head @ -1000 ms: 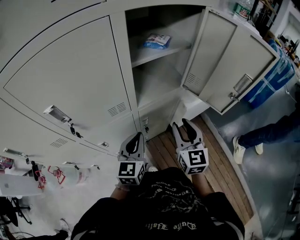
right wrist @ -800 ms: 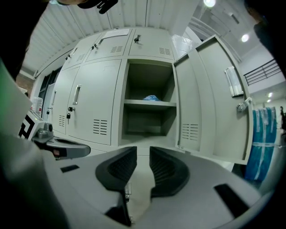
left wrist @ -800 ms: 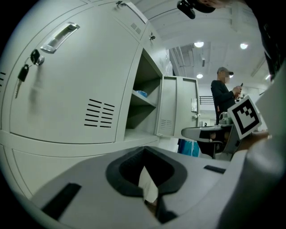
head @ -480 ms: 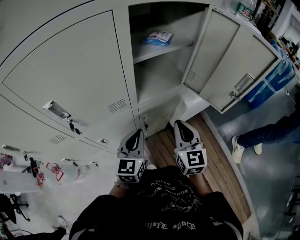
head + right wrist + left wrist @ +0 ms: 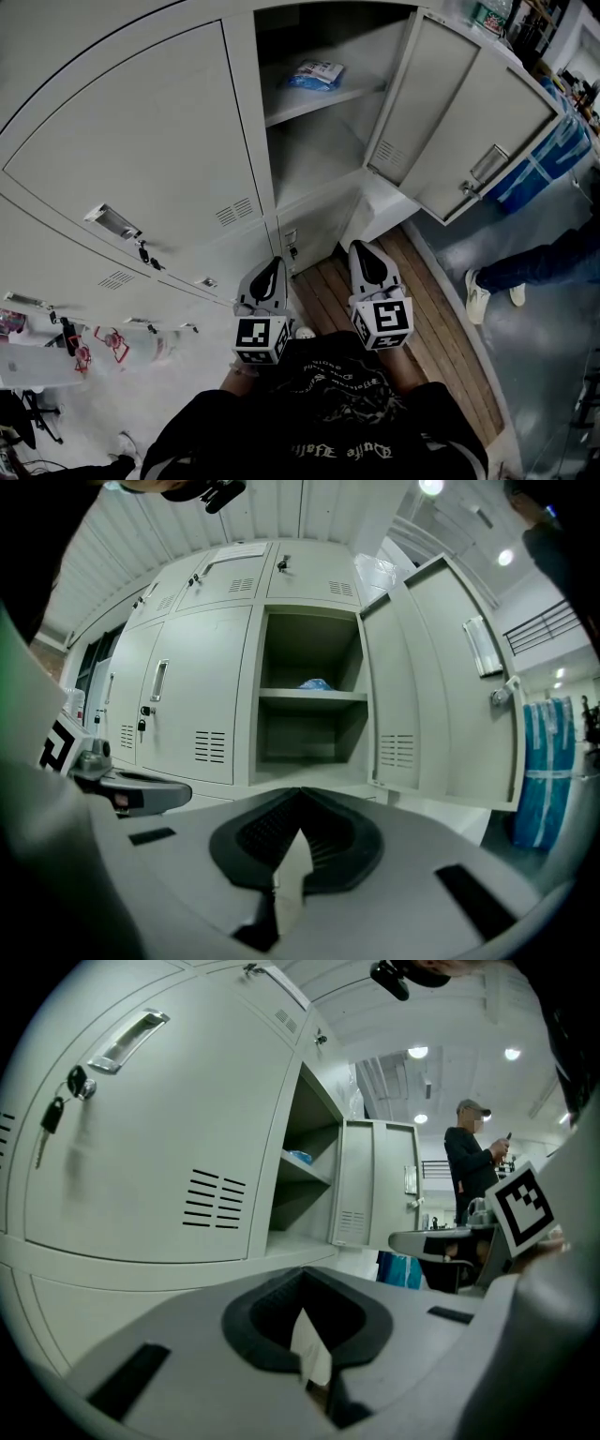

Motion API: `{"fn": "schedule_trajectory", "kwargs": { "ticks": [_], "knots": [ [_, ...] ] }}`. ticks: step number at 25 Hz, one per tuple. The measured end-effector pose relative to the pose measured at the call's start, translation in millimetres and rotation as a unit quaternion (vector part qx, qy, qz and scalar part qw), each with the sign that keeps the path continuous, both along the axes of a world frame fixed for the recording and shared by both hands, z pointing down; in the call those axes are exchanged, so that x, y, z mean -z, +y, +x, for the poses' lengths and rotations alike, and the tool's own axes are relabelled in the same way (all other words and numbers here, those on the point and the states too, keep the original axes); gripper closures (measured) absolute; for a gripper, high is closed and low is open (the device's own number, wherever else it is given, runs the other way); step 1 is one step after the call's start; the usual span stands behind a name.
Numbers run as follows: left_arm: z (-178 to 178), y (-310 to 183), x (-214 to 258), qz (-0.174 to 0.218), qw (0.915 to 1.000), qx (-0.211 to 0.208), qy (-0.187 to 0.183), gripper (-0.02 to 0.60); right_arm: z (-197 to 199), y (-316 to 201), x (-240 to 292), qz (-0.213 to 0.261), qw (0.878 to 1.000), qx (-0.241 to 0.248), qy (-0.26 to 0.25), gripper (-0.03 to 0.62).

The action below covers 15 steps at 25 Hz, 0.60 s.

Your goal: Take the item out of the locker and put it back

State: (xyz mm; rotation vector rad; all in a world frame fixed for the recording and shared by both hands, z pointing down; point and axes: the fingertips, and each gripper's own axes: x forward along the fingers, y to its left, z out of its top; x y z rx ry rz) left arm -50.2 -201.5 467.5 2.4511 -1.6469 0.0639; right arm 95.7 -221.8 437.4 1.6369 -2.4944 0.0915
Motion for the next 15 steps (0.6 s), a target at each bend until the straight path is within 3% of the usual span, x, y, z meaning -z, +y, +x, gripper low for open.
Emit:
{"fn": "schedule_trajectory", "kwargs": {
  "ticks": [15],
  "knots": [
    [-11.6, -3.5, -3.8, 0.003, 0.9997, 0.018, -0.016, 0.575, 1.7, -0.4, -12.4, -0.009, 1.000, -0.005, 0.006, 0.591]
  ]
}}
